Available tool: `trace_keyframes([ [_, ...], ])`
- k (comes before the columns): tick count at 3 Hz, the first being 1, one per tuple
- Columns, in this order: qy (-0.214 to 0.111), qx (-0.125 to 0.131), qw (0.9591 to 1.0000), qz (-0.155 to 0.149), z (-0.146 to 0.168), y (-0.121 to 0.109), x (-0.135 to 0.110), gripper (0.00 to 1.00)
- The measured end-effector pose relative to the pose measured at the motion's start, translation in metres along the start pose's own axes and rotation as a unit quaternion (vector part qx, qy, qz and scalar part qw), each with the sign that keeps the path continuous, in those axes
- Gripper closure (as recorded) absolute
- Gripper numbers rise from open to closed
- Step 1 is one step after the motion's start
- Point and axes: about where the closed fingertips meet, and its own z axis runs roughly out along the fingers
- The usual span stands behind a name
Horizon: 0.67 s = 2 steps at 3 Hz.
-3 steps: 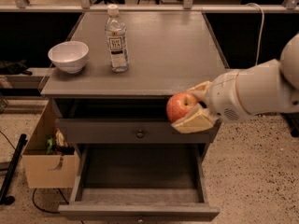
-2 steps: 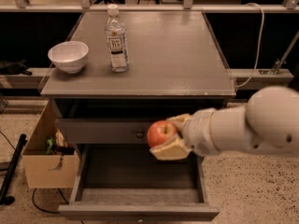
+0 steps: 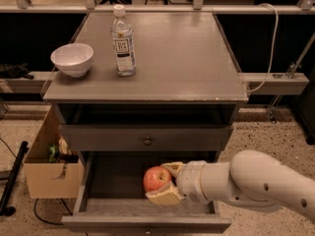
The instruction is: Place apple into middle drawer
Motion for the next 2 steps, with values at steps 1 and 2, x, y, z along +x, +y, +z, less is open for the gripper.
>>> trace_keyframes([
  [1,0.003,-0.016,0.9997,-0.017,0.027,-0.006,0.03,1.0],
  [2,0.011,-0.01,0.9992,-0.037,0.044,-0.027,0.049,1.0],
])
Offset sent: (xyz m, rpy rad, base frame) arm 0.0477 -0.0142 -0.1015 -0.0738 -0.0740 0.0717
